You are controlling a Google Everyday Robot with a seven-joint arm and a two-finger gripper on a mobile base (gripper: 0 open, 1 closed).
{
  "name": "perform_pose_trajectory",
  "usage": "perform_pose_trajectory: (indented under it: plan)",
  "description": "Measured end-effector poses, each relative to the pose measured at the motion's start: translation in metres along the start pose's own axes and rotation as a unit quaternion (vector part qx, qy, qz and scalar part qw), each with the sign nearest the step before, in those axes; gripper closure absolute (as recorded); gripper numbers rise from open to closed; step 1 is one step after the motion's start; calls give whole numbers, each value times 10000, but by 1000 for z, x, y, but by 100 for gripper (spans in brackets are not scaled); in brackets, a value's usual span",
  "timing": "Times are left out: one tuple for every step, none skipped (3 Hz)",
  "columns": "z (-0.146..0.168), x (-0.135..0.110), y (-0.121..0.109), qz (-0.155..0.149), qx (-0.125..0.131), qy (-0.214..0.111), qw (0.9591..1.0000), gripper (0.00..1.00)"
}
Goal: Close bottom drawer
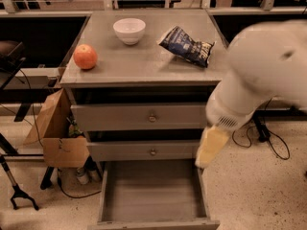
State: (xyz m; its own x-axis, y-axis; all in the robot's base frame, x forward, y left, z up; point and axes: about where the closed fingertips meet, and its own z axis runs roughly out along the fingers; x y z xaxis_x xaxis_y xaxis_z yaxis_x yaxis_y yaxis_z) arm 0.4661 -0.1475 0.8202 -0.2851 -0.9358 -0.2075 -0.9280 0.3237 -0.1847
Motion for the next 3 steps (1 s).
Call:
perform_pose_trajectory:
  plan:
    - [112,-10,39,215,-499,-21,9985,0]
    - [216,-13,78,528,-893,-52,9946,0]
    - [234,-21,74,784,-817,-296,9931,0]
